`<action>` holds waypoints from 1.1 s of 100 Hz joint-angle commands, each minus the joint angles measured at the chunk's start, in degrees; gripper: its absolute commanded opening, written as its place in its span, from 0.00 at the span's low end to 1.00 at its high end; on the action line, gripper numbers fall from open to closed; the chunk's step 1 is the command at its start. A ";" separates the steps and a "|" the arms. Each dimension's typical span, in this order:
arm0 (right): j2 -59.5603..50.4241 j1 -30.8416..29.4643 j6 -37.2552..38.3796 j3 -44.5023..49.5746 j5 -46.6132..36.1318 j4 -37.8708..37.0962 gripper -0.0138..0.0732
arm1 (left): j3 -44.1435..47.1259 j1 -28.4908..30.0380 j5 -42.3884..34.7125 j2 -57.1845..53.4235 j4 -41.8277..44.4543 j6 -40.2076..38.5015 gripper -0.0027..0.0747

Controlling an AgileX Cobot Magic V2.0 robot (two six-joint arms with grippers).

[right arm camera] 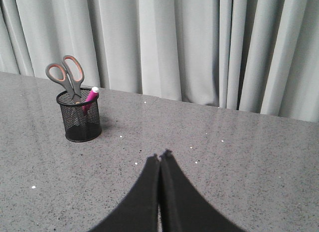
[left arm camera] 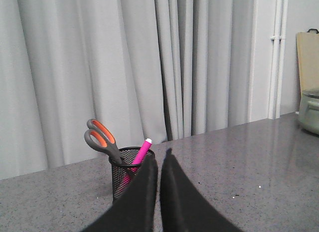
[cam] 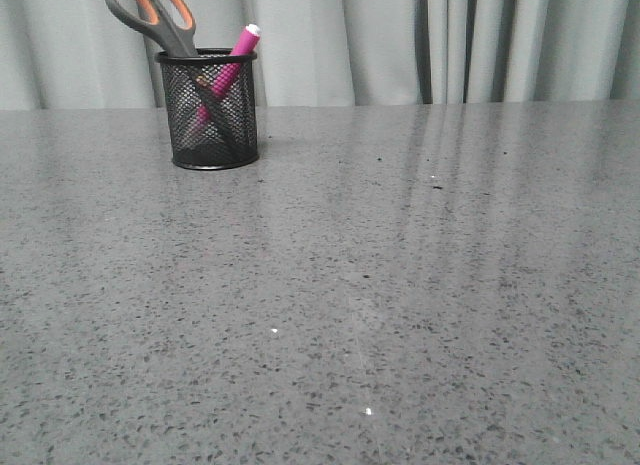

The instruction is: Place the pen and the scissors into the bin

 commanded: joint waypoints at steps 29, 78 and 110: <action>0.49 0.11 -0.25 -1.18 -4.58 -0.99 0.08 | -1.41 -0.55 -3.62 0.70 -1.65 -0.52 0.02; 0.49 0.11 -0.25 -1.18 -4.58 -0.99 0.08 | 12.50 4.32 -15.82 0.12 42.87 -33.05 0.02; 0.49 0.11 -0.25 -1.18 -4.58 -0.99 0.08 | 26.43 9.38 -13.10 -4.46 41.36 -44.70 0.02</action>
